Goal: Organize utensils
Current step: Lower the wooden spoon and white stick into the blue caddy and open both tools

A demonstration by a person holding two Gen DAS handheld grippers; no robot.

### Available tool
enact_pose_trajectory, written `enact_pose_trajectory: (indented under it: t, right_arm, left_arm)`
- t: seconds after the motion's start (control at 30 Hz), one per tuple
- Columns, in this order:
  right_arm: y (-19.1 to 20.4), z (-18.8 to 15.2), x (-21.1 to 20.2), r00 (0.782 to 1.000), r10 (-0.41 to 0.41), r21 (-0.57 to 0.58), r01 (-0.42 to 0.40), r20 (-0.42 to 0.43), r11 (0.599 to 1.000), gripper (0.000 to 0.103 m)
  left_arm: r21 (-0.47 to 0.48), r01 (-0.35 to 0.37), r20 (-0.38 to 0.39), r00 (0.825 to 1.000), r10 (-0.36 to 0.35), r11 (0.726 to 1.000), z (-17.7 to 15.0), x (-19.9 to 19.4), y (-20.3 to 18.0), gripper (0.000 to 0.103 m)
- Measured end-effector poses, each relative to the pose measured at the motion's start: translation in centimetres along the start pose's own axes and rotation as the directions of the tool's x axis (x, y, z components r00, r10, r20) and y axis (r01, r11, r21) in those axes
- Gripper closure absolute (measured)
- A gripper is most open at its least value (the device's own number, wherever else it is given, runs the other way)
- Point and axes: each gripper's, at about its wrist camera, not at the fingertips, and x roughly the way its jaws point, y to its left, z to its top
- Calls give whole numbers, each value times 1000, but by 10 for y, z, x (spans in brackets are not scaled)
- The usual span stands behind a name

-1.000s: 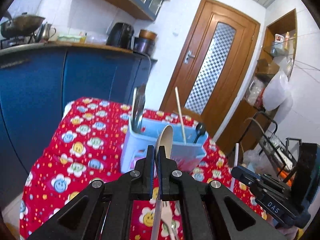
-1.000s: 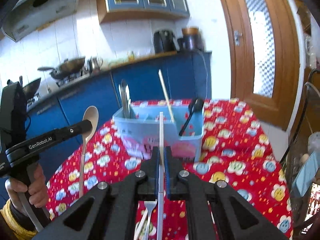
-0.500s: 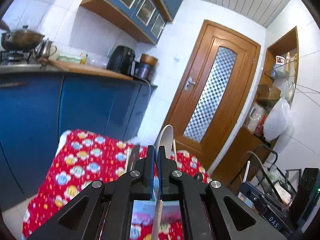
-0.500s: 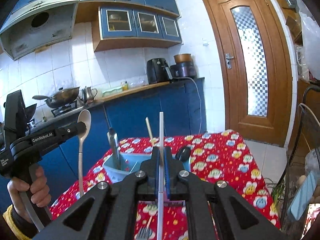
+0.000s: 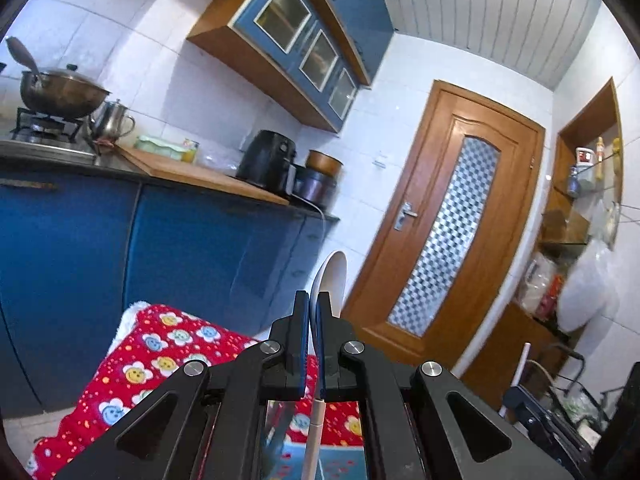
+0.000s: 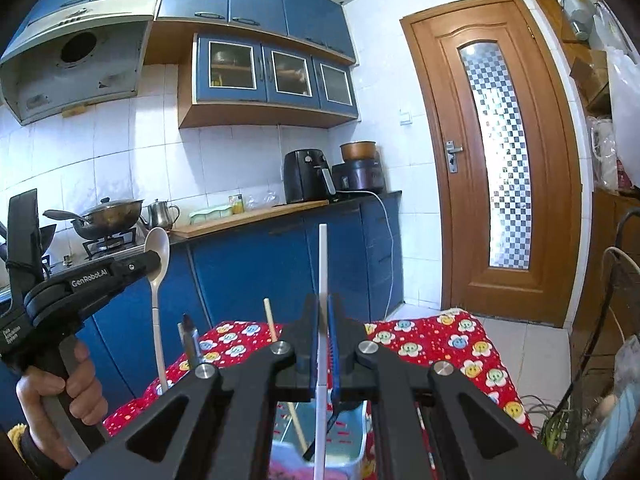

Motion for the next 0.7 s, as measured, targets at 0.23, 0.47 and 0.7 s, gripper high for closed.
enact_pose_trajectory:
  t: [0.23, 0.47, 0.7]
  right_arm:
    - [-4, -7, 21, 999, -1, -30, 2, 36, 1000, 97]
    - [-8, -23, 36, 1000, -1, -38, 1, -6, 999, 97]
    - [-12, -34, 43, 998, 17, -29, -19, -66, 999, 96]
  left_arm:
    - [30, -75, 19, 997, 74, 997, -24, 20, 3, 100]
    - [96, -88, 32, 996, 85, 992, -46, 19, -2, 100]
    - [111, -74, 13, 997, 73, 991, -50, 17, -4, 100]
